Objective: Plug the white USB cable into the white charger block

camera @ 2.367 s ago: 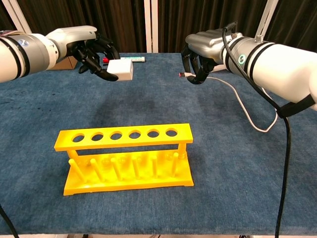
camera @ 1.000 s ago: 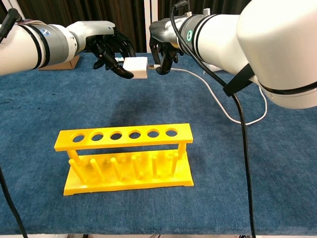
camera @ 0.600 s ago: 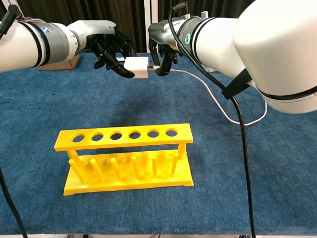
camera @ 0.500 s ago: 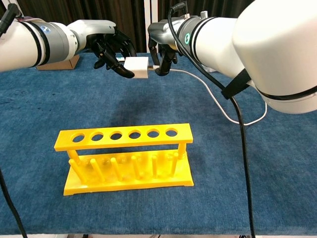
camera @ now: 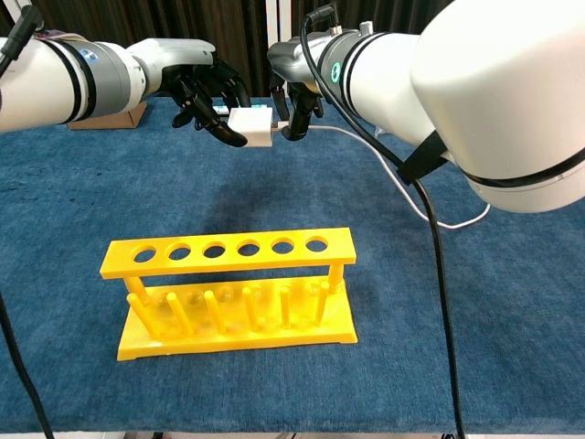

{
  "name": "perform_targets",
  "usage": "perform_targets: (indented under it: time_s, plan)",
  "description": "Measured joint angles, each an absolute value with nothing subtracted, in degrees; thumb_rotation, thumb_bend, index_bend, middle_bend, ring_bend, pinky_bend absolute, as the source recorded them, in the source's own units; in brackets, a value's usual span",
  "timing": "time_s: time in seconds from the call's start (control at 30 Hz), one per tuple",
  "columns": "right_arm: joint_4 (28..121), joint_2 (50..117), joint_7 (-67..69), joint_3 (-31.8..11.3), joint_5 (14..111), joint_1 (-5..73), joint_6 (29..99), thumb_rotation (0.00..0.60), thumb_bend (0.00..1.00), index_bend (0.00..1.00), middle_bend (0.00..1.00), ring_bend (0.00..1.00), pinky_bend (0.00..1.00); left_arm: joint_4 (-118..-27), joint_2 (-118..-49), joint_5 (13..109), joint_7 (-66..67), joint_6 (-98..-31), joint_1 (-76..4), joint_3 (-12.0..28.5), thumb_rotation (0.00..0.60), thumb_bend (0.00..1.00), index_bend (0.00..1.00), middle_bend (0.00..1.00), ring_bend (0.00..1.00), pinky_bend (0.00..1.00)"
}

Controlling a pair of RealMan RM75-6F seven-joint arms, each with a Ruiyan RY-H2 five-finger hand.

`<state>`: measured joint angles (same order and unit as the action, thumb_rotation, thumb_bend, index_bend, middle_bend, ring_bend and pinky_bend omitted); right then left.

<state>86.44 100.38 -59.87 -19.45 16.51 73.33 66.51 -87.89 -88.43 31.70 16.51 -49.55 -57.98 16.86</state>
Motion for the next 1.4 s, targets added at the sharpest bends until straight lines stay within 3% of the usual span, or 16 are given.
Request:
perform_targets:
  time_s: [0.87, 0.93, 1.0, 1.07, 1.17, 1.27, 1.4]
  plan:
    - [82.4, 103.19, -58.02, -21.49, 16.39, 73.85, 65.3, 0.6, 0.99, 0.57, 0.55, 0.47, 0.4, -87.26, -89.39, 31.44, 14.12, -49.17, -58.17, 17.68, 0.6, 0.2, 0.6, 0.52, 0.69, 0.79]
    - [82.42, 103.17, -58.05, -21.55, 16.37, 73.83, 65.41, 0.6, 0.91, 0.53, 0.52, 0.46, 0.38, -87.09, -89.41, 31.55, 14.03, -49.1, -58.18, 17.63, 0.6, 0.2, 0.6, 0.52, 0.69, 0.79]
    - [82.74, 102.91, -58.03, -21.63, 16.32, 73.69, 65.55, 0.6, 0.73, 0.45, 0.46, 0.42, 0.35, -87.05, -89.27, 31.6, 14.08, -49.08, -58.14, 17.5, 0.6, 0.2, 0.6, 0.51, 0.69, 0.79]
    - [83.22, 102.5, -58.06, -21.65, 16.25, 73.48, 65.78, 0.6, 0.44, 0.34, 0.38, 0.33, 0.31, -87.06, -89.05, 31.66, 13.98, -49.16, -57.94, 17.39, 0.6, 0.2, 0.6, 0.51, 0.69, 0.79]
    - [84.17, 101.68, -58.32, -21.57, 16.03, 73.07, 66.44, 0.6, 0.19, 0.23, 0.3, 0.24, 0.25, -86.95, -88.76, 31.77, 13.61, -49.09, -57.59, 17.27, 0.6, 0.2, 0.6, 0.51, 0.69, 0.79]
    - [85.03, 100.89, -59.02, -21.36, 15.34, 72.77, 66.79, 0.6, 0.05, 0.12, 0.23, 0.18, 0.21, -86.78, -88.55, 32.18, 12.92, -48.86, -57.17, 17.16, 0.6, 0.2, 0.6, 0.51, 0.69, 0.79]
    - [86.32, 99.68, -60.04, -21.18, 13.66, 72.4, 66.99, 0.6, 0.02, 0.06, 0.19, 0.14, 0.19, -86.34, -88.45, 33.04, 12.34, -48.35, -56.79, 16.87, 0.6, 0.2, 0.6, 0.5, 0.69, 0.79]
